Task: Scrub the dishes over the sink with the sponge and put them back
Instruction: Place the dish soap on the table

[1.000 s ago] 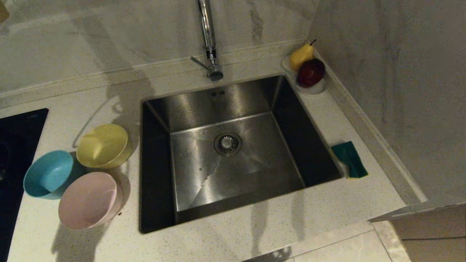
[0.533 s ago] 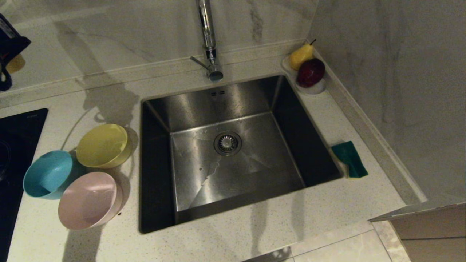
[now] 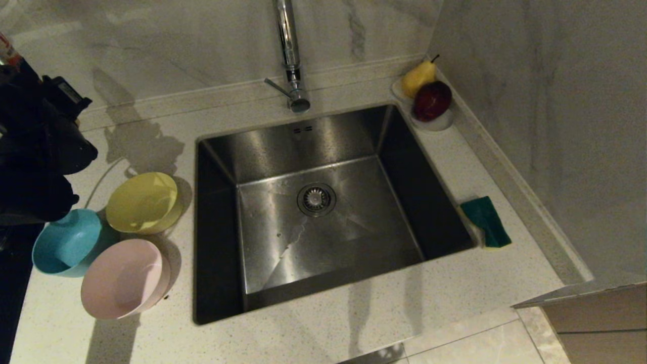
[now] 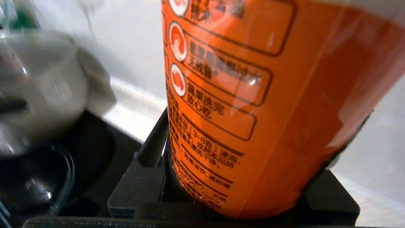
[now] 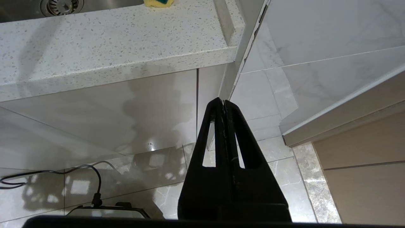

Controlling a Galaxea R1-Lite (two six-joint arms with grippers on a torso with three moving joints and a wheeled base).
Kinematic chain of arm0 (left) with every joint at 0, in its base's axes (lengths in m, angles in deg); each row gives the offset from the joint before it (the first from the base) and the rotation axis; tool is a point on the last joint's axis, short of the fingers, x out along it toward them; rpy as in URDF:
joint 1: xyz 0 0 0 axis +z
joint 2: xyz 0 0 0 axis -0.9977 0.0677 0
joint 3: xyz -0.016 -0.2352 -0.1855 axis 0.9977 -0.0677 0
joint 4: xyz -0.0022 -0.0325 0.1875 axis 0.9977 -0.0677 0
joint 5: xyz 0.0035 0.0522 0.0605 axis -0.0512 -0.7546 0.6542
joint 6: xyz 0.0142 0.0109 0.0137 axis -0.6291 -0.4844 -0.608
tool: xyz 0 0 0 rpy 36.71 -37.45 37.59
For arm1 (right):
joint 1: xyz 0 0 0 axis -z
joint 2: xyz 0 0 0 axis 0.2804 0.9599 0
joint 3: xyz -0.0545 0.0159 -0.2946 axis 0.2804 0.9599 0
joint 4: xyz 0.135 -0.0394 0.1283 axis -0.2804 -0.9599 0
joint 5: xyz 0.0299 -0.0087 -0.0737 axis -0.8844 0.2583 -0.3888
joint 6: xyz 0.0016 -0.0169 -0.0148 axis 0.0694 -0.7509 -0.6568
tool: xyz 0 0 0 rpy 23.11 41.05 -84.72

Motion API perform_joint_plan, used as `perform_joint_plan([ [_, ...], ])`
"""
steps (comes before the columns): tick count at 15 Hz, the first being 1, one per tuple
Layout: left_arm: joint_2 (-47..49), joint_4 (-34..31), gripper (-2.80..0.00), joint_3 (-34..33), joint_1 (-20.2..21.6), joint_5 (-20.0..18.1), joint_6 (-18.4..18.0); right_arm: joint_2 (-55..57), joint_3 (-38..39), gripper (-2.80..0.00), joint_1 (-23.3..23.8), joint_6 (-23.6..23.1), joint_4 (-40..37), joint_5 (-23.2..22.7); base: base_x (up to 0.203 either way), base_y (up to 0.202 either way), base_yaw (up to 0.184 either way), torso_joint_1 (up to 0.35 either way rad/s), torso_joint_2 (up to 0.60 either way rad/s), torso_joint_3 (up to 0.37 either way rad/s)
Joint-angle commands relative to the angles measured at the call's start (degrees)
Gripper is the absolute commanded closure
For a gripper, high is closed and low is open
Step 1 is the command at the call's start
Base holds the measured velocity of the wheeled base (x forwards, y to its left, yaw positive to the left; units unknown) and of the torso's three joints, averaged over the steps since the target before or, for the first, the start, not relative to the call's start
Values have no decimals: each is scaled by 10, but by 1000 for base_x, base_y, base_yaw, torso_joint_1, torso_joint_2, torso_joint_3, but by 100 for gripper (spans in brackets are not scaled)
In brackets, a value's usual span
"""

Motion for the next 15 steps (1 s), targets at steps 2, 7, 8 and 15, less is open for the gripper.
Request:
perform_joint_plan([
  [2,83,9,0,22,3,7,13,0,0,0,0,0,0,0,0,0,0,0,0,0],
  [7,133,3,0,65,13,5,34,0,0,0,0,0,0,0,0,0,0,0,0,0],
  [8,138,2,0,69,14,4,35,0,0,0,0,0,0,0,0,0,0,0,0,0],
  [15,171,1,0,95,16,3,44,0,0,0,0,0,0,0,0,0,0,0,0,0],
])
